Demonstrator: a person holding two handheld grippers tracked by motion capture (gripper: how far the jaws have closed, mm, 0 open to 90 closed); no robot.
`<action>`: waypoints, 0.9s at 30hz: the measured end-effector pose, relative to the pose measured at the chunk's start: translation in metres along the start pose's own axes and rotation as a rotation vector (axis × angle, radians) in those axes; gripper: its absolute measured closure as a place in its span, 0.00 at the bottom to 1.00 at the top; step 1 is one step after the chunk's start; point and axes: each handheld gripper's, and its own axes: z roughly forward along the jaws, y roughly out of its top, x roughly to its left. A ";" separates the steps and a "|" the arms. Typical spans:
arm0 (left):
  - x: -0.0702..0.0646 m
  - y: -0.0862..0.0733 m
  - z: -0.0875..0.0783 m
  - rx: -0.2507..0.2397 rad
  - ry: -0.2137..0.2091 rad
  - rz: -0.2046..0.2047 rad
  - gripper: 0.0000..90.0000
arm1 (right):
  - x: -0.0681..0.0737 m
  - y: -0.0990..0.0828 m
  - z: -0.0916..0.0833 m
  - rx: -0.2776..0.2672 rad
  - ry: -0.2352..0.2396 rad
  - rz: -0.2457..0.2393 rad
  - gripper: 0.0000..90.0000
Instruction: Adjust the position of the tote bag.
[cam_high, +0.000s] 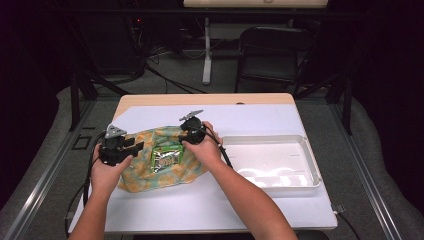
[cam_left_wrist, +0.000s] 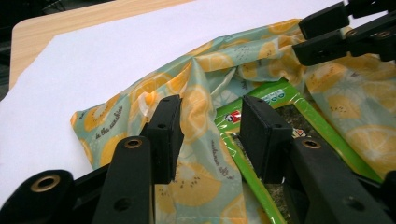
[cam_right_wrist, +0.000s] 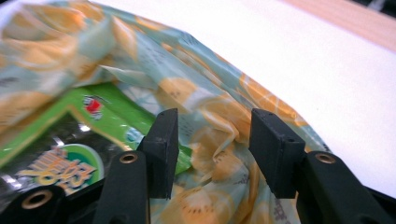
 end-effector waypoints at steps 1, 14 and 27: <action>0.000 0.000 0.000 -0.001 -0.003 0.001 0.64 | 0.000 0.001 -0.004 0.003 0.003 -0.016 0.58; -0.013 -0.001 -0.004 0.022 -0.013 0.025 0.63 | 0.015 -0.008 -0.050 -0.057 0.094 -0.043 0.59; -0.035 -0.015 -0.012 0.052 -0.022 0.072 0.79 | 0.051 -0.029 -0.075 -0.010 0.216 -0.108 0.70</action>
